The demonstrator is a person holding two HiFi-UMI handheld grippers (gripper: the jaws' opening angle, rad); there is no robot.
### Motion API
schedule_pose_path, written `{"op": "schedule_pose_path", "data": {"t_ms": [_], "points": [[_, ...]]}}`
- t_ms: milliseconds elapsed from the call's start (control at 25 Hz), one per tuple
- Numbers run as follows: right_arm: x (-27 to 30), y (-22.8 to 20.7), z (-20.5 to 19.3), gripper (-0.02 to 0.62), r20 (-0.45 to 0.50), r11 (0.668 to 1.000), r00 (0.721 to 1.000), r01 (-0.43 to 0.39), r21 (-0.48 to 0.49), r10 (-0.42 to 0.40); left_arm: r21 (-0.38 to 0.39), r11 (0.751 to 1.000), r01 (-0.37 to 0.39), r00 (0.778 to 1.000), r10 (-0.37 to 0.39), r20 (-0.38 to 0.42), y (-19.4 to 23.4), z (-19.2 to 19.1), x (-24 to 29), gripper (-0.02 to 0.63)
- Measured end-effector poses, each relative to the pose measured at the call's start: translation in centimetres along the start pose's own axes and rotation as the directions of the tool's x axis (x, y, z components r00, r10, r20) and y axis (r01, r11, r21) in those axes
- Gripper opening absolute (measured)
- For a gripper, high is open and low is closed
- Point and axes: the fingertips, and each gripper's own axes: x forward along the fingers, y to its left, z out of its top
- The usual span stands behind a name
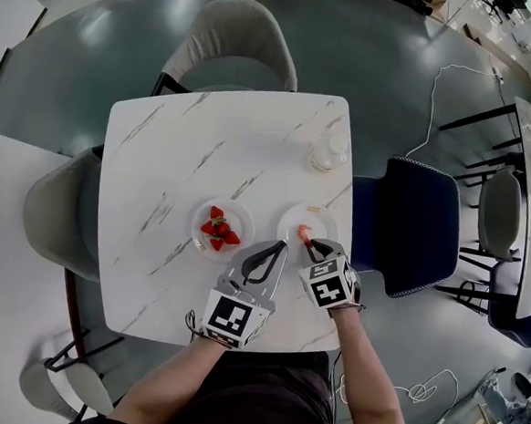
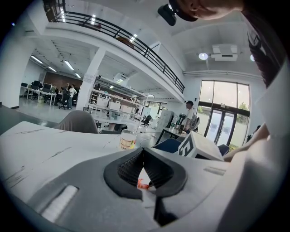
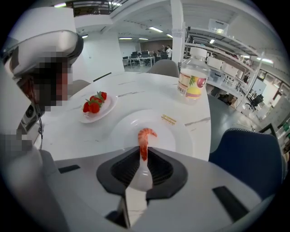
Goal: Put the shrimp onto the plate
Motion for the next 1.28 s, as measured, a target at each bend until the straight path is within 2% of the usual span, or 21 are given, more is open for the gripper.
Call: {"op": "schedule_pose_path", "data": {"t_ms": [120,240,360,440,680,880,1280], "points": [[-0.5,-0.1,0.4,0.069,0.033,0.999,0.999,-0.016,0.038,0.015,0.009,1.000,0.000,1.000,0.000,-0.004,-0.2,0.3,-0.4,0.009],[-2.6,-0.3,1.7,0.074,0.105,0.998,0.994,-0.019,0.064,0.012,0.003,1.000,-0.002,1.000,0.002,-0.022,-0.6,0.5,-0.8,0.009],[-5.9,0.1,3.3,0.070,0.194,0.996,0.981,-0.044,0.084,0.027,-0.008,1.000,0.000,0.996,-0.001,-0.088,-1.5,0.5,-1.2,0.009],[-8.3,0.3,4.2,0.044,0.259,0.993,0.965,-0.063,0.102,0.034,-0.012,1.000,0.004,0.993,-0.005,-0.119,-2.3,0.9,-1.5,0.009],[-15.4,0.5,6.3,0.011,0.417,0.985,0.908,-0.096,0.144,0.028,-0.010,0.999,0.033,0.994,-0.033,-0.104,-5.8,4.4,-2.1,0.009],[-21.3,1.4,8.1,0.006,0.511,0.984,0.858,-0.125,0.129,0.042,-0.036,0.996,0.077,0.993,-0.080,-0.089,-9.5,7.5,-3.6,0.009],[-31.8,3.2,11.0,0.003,0.702,0.986,0.711,-0.141,0.094,0.035,-0.031,0.995,0.093,0.995,-0.093,0.024,-13.9,14.8,-7.1,0.009]]}}
